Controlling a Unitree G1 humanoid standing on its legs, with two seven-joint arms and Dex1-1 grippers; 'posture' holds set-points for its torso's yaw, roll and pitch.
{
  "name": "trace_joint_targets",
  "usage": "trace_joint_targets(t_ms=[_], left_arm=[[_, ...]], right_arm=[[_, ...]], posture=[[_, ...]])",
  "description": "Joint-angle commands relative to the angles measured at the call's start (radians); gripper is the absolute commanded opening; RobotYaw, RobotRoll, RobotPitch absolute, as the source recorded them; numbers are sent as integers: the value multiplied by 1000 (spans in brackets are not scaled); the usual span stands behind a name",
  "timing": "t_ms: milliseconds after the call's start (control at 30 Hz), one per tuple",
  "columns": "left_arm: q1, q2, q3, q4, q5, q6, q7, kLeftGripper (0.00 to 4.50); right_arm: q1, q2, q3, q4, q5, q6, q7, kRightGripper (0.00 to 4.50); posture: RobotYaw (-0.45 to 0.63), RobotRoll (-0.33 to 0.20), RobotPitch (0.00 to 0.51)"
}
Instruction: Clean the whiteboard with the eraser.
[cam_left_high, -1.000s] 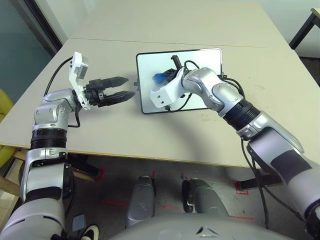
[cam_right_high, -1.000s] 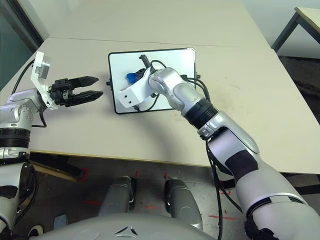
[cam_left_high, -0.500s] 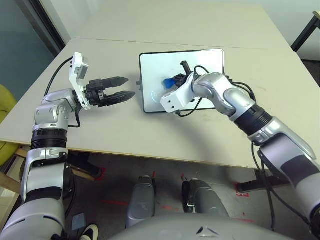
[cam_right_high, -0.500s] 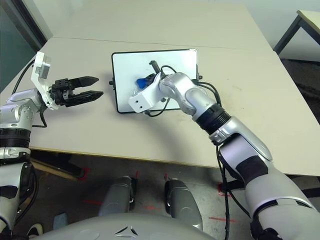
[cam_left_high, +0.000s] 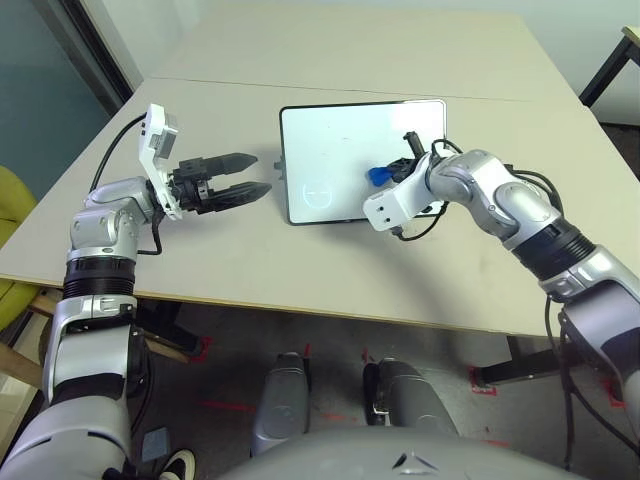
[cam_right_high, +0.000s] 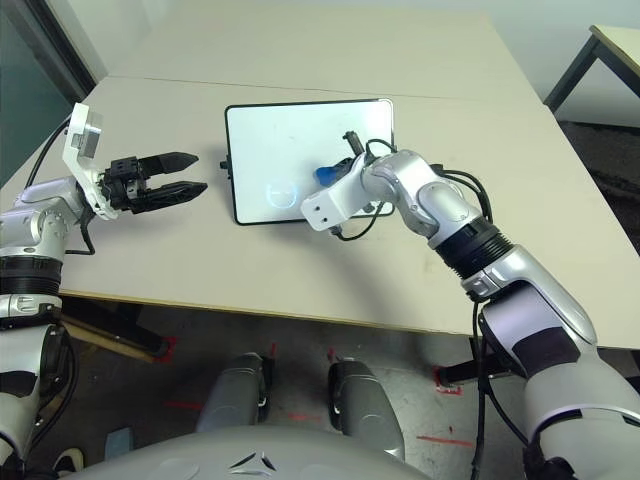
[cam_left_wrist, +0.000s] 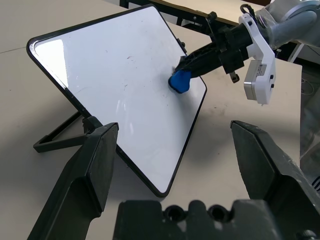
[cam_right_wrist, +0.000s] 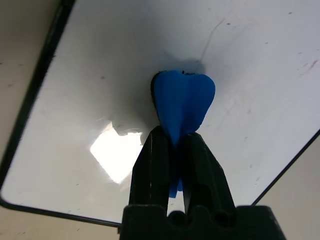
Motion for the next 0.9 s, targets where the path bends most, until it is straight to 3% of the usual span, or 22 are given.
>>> trace_joint_targets(t_ms=[33, 100, 233, 333, 433, 633, 900], left_arm=[[-2, 4, -9, 10, 8, -6, -6, 4500], [3, 8, -6, 7, 6, -5, -6, 4500], [2, 15, 4, 15, 5, -10, 1, 4500], [-17, 20, 13, 49, 13, -34, 12, 4500], [-50, 13, 32, 88, 10, -67, 40, 4500], [-100, 14, 66, 177, 36, -184, 128, 4500], [-95, 17, 85, 237, 57, -279, 189, 4500]], right_arm=[[41, -45, -29, 41, 16, 16, 29, 142], [50, -62, -80, 27, 67, 40, 52, 142], [91, -43, -253, -61, 297, 220, 191, 141], [100, -19, -389, -128, 465, 440, 281, 141], [92, -16, -460, -160, 550, 607, 298, 141], [74, -5, -644, -219, 702, 1054, 220, 141], [127, 16, -865, -108, 754, 1251, -96, 141]], posture=[[188, 0, 93], [196, 0, 97], [196, 0, 99], [196, 0, 99], [191, 0, 96], [189, 0, 95], [180, 0, 96]])
